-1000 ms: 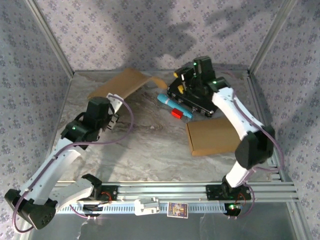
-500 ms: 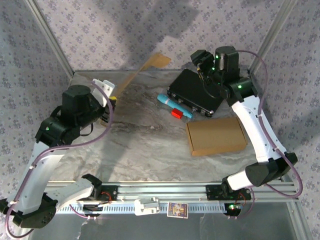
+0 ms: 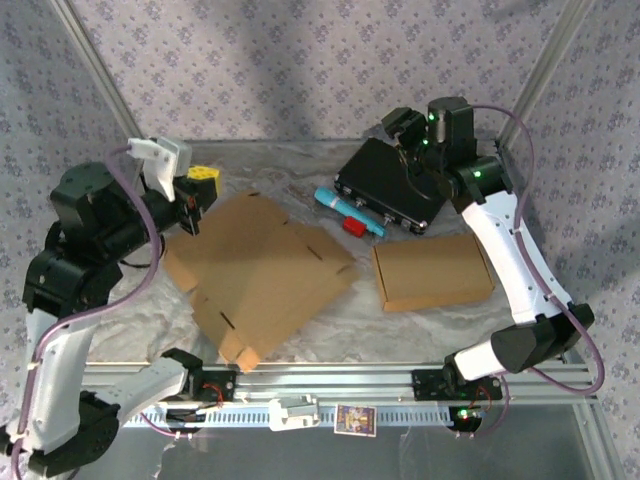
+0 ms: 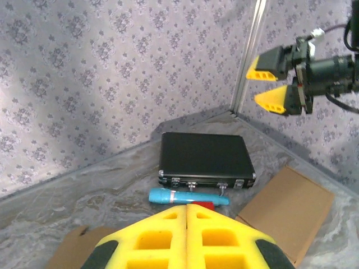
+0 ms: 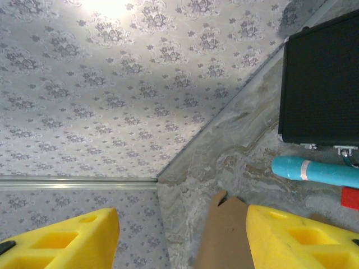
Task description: Fold the paper box
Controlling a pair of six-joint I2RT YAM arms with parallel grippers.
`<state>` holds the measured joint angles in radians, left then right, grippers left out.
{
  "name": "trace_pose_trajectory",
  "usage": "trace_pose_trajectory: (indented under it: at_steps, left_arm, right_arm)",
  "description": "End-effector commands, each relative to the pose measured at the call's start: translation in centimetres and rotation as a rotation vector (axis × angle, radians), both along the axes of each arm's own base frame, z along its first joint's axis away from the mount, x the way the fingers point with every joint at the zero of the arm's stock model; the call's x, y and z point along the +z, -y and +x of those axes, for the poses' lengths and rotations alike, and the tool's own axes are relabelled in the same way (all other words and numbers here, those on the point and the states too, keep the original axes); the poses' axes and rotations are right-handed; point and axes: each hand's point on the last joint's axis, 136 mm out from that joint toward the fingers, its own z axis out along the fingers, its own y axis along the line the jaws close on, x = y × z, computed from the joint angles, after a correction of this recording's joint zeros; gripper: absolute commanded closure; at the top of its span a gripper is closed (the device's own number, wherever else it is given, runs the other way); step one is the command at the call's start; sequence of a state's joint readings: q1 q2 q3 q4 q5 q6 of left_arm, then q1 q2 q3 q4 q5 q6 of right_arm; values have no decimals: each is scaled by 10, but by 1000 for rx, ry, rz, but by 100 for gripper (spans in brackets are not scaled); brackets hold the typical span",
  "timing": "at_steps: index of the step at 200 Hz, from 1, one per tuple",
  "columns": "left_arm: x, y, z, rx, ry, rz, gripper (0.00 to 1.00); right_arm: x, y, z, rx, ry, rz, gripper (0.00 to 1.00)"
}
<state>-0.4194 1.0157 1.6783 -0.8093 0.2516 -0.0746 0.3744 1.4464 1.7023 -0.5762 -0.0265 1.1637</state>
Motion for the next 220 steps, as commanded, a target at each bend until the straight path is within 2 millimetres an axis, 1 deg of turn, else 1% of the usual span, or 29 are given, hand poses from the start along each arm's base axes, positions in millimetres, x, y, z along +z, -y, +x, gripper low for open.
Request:
trace_pose_trajectory:
  at_steps: [1,6,8,9,14,17,18,19,23,35,45,53,62,64,67,82,91,93,97,100,115,133,146,167,179,193,209,212,220]
  left_arm:
    - [-65,18,29,5,-278,-42,100]
    - [-84,19,37,34,-335,-48,100]
    - [-93,19,40,52,-367,-56,100]
    - [-98,18,42,66,-384,-56,100]
    - [-121,15,49,120,-454,-54,100]
    - [-135,14,53,146,-497,-50,100]
    - [-140,14,54,153,-513,-47,100]
    - [-145,14,55,159,-528,-45,100]
    - [-165,13,58,187,-591,-30,100]
    - [-218,0,66,317,-755,21,100]
    - [-262,-15,70,415,-885,15,100]
    - [-290,-24,73,474,-980,-36,100]
    - [-319,-32,77,515,-1069,-114,100]
    - [-325,-34,77,526,-1086,-131,100]
    - [-333,-36,79,539,-1111,-160,100]
    - [-373,-44,81,582,-1216,-238,100]
    - [-394,-46,78,601,-1271,-234,100]
    - [-397,-46,78,602,-1277,-236,100]
    - [-404,-45,78,604,-1294,-237,100]
    - [-408,-45,78,604,-1303,-237,100]
    - [-430,-41,77,602,-1347,-249,100]
    - [-456,-44,80,622,-1405,-220,100]
    - [-468,-53,89,651,-1415,-211,100]
    - [-476,-80,114,711,-1388,-164,100]
    - [-480,-88,130,703,-1399,-162,100]
    - [-480,-96,153,677,-1385,-144,100]
    - [-475,-98,179,624,-1343,-139,100]
    - [-473,-98,183,616,-1338,-134,100]
    - [-470,-99,192,595,-1334,-114,100]
  right_arm:
    - [-60,-30,-23,102,-178,8,37]
    - [-81,-33,-29,124,-234,5,38]
    - [-83,-34,-30,128,-244,5,37]
    - [-92,-35,-33,136,-271,3,38]
    - [-114,-39,-42,160,-336,-4,38]
    - [-122,-41,-45,170,-355,-7,38]
    - [-129,-45,-49,191,-376,-4,38]
    - [-129,-45,-49,191,-376,-4,38]
    - [-145,-55,-59,236,-415,2,39]
    - [-173,-79,-83,337,-476,-8,41]
    - [-190,-90,-97,394,-506,-41,39]
    - [-212,-101,-113,453,-570,-55,38]
    - [-226,-118,-122,515,-602,-24,39]
    - [-238,-119,-128,527,-629,-23,39]
    - [-245,-124,-132,548,-639,-18,39]
    - [-271,-148,-153,624,-710,-45,40]
    - [-278,-162,-159,672,-728,-47,40]
    - [-280,-168,-160,687,-734,-47,41]
    - [-289,-170,-163,697,-760,-60,42]
    - [-283,-176,-159,707,-748,-59,42]
    - [-288,-183,-150,719,-740,-94,43]
    - [-282,-180,-134,709,-707,-140,43]
    - [-278,-171,-125,681,-692,-165,43]
    - [-279,-154,-118,630,-676,-135,40]
    - [-277,-145,-114,604,-644,-119,39]
    - [-275,-138,-110,585,-615,-114,38]
    - [-268,-140,-105,581,-573,-105,39]
    - [-279,-135,-109,575,-596,-115,39]
    - [-281,-133,-107,558,-585,-119,39]
